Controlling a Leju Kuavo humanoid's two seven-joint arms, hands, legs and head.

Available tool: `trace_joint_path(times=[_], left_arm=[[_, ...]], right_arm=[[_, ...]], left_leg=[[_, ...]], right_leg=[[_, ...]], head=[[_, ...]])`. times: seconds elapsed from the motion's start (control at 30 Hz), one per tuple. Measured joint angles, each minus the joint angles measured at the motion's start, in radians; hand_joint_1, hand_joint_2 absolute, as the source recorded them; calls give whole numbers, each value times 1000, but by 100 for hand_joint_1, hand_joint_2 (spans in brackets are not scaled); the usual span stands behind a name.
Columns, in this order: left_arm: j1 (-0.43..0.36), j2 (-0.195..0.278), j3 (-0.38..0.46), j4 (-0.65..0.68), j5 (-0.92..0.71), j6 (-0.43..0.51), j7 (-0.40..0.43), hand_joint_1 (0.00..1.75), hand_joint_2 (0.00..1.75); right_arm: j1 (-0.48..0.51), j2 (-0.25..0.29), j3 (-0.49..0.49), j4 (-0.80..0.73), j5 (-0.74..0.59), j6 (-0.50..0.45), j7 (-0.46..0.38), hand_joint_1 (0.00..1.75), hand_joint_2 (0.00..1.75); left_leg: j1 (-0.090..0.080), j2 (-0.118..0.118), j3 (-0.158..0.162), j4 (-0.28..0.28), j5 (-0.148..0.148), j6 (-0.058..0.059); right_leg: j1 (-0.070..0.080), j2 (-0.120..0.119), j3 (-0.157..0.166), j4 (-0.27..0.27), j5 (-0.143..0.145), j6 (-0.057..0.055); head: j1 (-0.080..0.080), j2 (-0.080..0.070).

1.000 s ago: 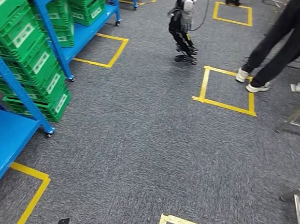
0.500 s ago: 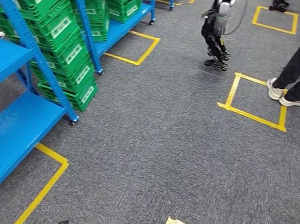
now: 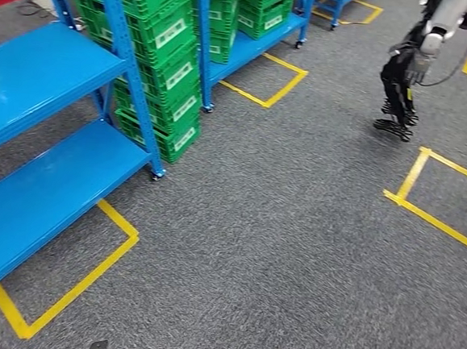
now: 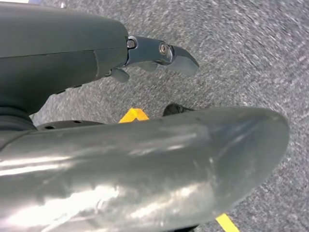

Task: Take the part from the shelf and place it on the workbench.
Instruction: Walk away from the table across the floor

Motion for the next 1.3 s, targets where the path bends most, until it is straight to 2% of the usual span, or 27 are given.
trace_joint_path(times=[0.07,0.1,0.13,0.2,0.27,0.33,0.4,0.43,0.47,0.5,0.57,0.63,0.7,0.73,0.8,0.83,0.87,0.9,0.93,0.97,1.0,1.07,1.13,1.17,1.2,1.23,1.3], left_arm=[[-2,0,0,0,-2,0,0,0,0],[-3,0,0,0,-3,1,0,0,0],[-3,0,0,0,-3,1,0,0,0],[0,1,0,0,-4,2,0,0,0],[3,1,0,0,-4,3,0,0,0],[0,0,0,0,-4,4,0,0,0],[-2,0,0,0,-4,4,0,0,0],[-2,0,0,0,-4,4,0,0,0],[0,1,0,0,-4,4,0,0,0],[1,1,0,0,-4,3,0,0,0],[-1,0,0,0,-4,3,0,0,0],[-6,0,0,0,-4,2,0,0,0],[-6,0,0,0,-4,2,0,0,0],[-4,0,0,0,-4,2,0,0,0],[-3,0,0,0,-4,2,0,0,0],[-4,0,0,0,-4,2,0,0,0],[-5,0,0,0,-5,2,0,0,0],[-6,-1,0,0,-5,1,0,0,0],[-5,0,0,0,-5,1,0,0,0],[-4,0,0,0,-5,0,0,0,0],[-3,0,0,0,-5,-1,0,0,0],[-3,0,0,0,-5,-2,0,0,0],[-4,0,0,0,-5,-3,0,0,0],[-4,0,0,0,-5,-3,0,0,0],[-2,0,0,0,-5,-3,0,0,0],[0,0,0,0,-5,-3,0,0,0],[1,0,0,0,-5,-2,0,0,0]], right_arm=[[0,1,-2,1,1,0,2,0,0],[-1,2,-4,1,1,-1,2,0,0],[-2,2,-5,2,1,-1,3,0,0],[-4,2,-6,2,1,-2,5,0,0],[-4,3,-8,2,1,-2,6,0,0],[-2,3,-9,2,1,-2,6,0,0],[1,2,-12,2,0,-1,6,0,0],[1,2,-13,2,0,-1,6,0,0],[0,2,-13,2,0,-1,6,0,0],[-1,2,-13,2,0,0,6,0,0],[-2,2,-13,2,0,0,6,0,0],[-2,2,-14,2,0,0,6,0,0],[-3,2,-14,2,0,0,7,0,0],[-5,2,-14,2,0,1,7,0,0],[-6,2,-14,2,0,1,8,0,0],[-6,2,-14,2,0,1,8,0,0],[-5,2,-14,2,0,1,8,0,0],[-3,2,-14,2,0,1,9,0,0],[-1,2,-14,2,0,1,10,0,0],[0,2,-15,2,0,0,11,0,0],[1,2,-15,2,0,0,12,0,0],[0,2,-15,2,1,0,12,0,0],[-1,3,-15,2,2,0,12,0,0],[-3,3,-15,2,2,0,12,0,0],[-4,3,-15,2,2,0,12,0,0],[-5,3,-15,2,3,0,13,0,0],[-5,4,-15,2,4,0,13,0,0]], left_leg=[[0,-27,-2,5,-1,-11],[0,-39,-6,6,0,-18],[0,-49,-10,5,2,-25],[4,-64,-15,0,8,-38],[3,-29,-31,29,-13,-47],[-1,31,-81,133,-73,-51],[-1,54,-140,253,-121,-52],[-1,58,-150,276,-120,-51],[-1,61,-141,261,-101,-49],[-2,68,-114,213,-69,-45],[-11,123,-43,84,-15,-36],[-20,165,-9,16,-4,-25],[-21,148,-10,9,-6,-15],[-18,134,-10,7,-5,-11],[-12,109,-9,4,-1,-1],[-10,97,-10,4,1,3],[-9,83,-10,4,2,6],[-9,67,-11,4,2,8],[-8,51,-10,4,2,8],[-8,35,-9,5,3,7],[-7,19,-8,5,3,5],[-5,-9,-8,8,4,-4],[-5,-32,-14,10,7,-18],[-5,-42,-17,9,10,-25],[-2,-51,-19,5,15,-32],[-1,-46,-21,4,15,-37],[-4,-2,-41,43,-13,-46]], right_leg=[[-11,51,55,-127,53,1],[-14,70,72,-163,61,-1],[-14,79,77,-175,59,-6],[-12,59,80,-178,63,-22],[-11,34,82,-183,67,-37],[-7,5,83,-186,67,-46],[-1,-29,84,-186,64,-51],[1,-45,84,-186,63,-52],[2,-58,85,-186,61,-53],[3,-71,88,-186,60,-52],[8,-92,94,-184,54,-46],[15,-115,100,-184,48,-37],[19,-140,107,-187,43,-28],[17,-134,108,-183,37,-23],[12,-85,87,-130,1,-12],[10,-51,60,-72,-28,-8],[9,-31,26,-2,-59,-6],[9,-22,-6,60,-79,-5],[9,-18,-27,94,-83,-4],[8,-16,-31,91,-66,-4],[6,-10,-15,46,-31,-4],[-3,28,42,-88,36,-1],[-9,64,77,-164,59,-7],[-8,69,81,-172,57,-13],[-7,60,81,-172,60,-22],[-6,50,81,-174,63,-30],[-6,26,81,-178,67,-44]], head=[[1,0],[2,0],[2,0],[2,0],[-4,0],[-11,0],[-13,0],[-13,0],[-14,0],[-14,0],[-15,0],[-15,0],[-14,0],[-13,0],[-9,0],[-6,0],[-4,0],[-4,0],[-3,0],[-4,0],[-4,0],[-3,0],[-3,0],[-3,0],[-3,0],[-3,0],[-10,0]])
